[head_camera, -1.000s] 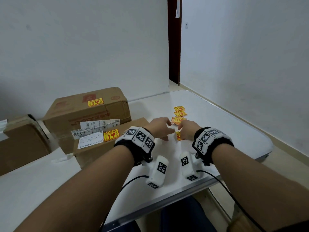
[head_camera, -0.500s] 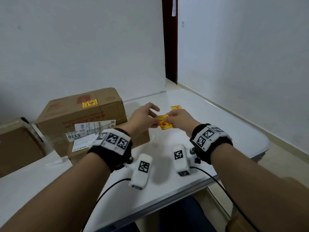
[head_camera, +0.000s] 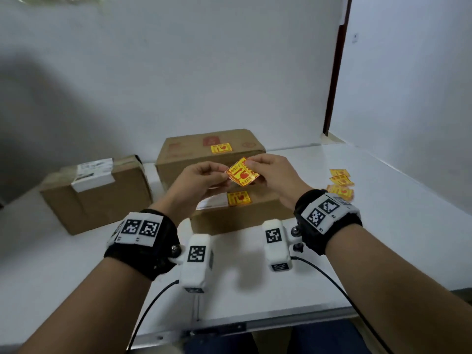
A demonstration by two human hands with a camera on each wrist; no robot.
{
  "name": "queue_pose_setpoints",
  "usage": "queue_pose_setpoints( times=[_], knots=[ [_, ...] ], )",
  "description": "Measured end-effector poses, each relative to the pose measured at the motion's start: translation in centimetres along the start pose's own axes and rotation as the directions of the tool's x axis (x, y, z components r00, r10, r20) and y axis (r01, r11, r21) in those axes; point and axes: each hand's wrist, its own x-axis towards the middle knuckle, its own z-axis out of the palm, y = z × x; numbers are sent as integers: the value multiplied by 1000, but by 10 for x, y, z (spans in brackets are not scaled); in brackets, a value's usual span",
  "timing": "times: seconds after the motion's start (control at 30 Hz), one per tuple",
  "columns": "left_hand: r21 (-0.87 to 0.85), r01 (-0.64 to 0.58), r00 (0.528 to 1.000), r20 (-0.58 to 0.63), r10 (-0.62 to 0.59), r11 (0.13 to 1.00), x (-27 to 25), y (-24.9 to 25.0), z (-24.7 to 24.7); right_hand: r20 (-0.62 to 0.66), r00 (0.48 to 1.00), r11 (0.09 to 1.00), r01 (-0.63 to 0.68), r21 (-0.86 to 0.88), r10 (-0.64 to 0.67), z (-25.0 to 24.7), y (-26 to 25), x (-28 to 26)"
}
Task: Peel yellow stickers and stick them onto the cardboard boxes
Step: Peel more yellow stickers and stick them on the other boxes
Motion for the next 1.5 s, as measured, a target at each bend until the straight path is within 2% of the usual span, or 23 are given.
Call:
queue_pose_setpoints(
  times=[0.1,0.23,0.43,0.6,0.73,0.9,1.0,1.2,1.33,1.5],
  knots=[
    [-13,23,999,-25,-23,1000,-9,-4,-20,54,998,997,34,-62,-31,20,-3,2],
    [-28,40,999,-27,-41,999,-16,-10,-37,113,993,999,45,-27,-42,37,-6,2],
    [-48,78,996,-29,-80,996,-25,-15,-52,179,983,996,59,-66,-46,55,-5,7],
    [-67,106,994,-8,-106,992,-29,-18,-59,181,980,995,91,-47,-81,63,-4,7],
    [-183,137,990,6,-138,974,-32,-19,-58,164,982,991,107,-80,-93,66,-1,6],
    [-263,114,992,-22,-124,958,-35,-19,-49,135,989,986,76,-149,-55,71,4,8],
    [-273,130,991,4,-134,953,-37,-19,-43,110,986,961,146,-234,-123,73,6,7],
    [-280,207,978,73,-194,937,-40,-20,-48,106,942,830,332,-448,-319,69,6,3],
    [-317,209,977,23,-213,925,-41,-18,-45,94,913,785,392,-479,-398,71,2,1],
    [-294,181,983,12,-186,939,-40,-19,-38,87,903,778,409,-477,-422,72,0,0]
  ],
)
